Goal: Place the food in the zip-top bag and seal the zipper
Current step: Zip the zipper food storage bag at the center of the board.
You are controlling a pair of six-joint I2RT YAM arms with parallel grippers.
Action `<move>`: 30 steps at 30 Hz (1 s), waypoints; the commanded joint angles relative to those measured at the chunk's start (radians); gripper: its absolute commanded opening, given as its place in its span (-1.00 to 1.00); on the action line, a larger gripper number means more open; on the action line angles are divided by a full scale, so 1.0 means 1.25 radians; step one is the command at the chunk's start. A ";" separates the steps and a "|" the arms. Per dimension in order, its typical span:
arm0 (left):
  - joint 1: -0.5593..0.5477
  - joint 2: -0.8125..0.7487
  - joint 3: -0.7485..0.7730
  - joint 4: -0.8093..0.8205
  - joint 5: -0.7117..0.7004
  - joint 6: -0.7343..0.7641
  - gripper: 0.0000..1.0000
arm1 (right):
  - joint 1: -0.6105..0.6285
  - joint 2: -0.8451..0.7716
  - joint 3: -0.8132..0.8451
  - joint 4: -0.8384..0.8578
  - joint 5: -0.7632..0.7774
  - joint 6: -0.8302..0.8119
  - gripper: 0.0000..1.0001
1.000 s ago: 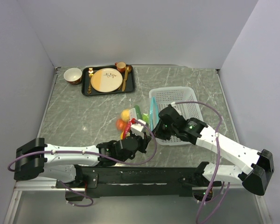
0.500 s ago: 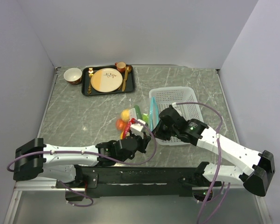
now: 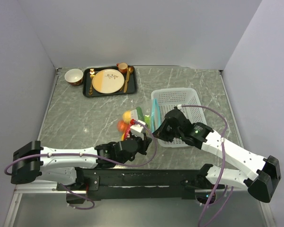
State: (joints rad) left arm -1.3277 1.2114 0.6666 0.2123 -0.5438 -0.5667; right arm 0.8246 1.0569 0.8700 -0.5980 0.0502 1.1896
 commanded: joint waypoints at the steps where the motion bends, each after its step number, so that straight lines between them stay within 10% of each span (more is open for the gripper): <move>1: -0.007 -0.045 -0.003 0.031 0.021 -0.019 -0.98 | -0.040 -0.010 -0.022 0.013 0.062 -0.006 -1.00; 23: -0.013 -0.084 -0.007 0.000 0.008 -0.035 -0.98 | -0.103 0.005 -0.022 0.071 0.035 -0.048 -1.00; 30: -0.013 -0.039 0.015 0.028 0.037 -0.012 -0.25 | -0.103 -0.012 -0.022 0.087 0.010 -0.060 -1.00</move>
State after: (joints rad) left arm -1.3392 1.1294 0.6586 0.2035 -0.5198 -0.5949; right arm 0.7021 1.0595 0.8173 -0.5217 0.0612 1.1385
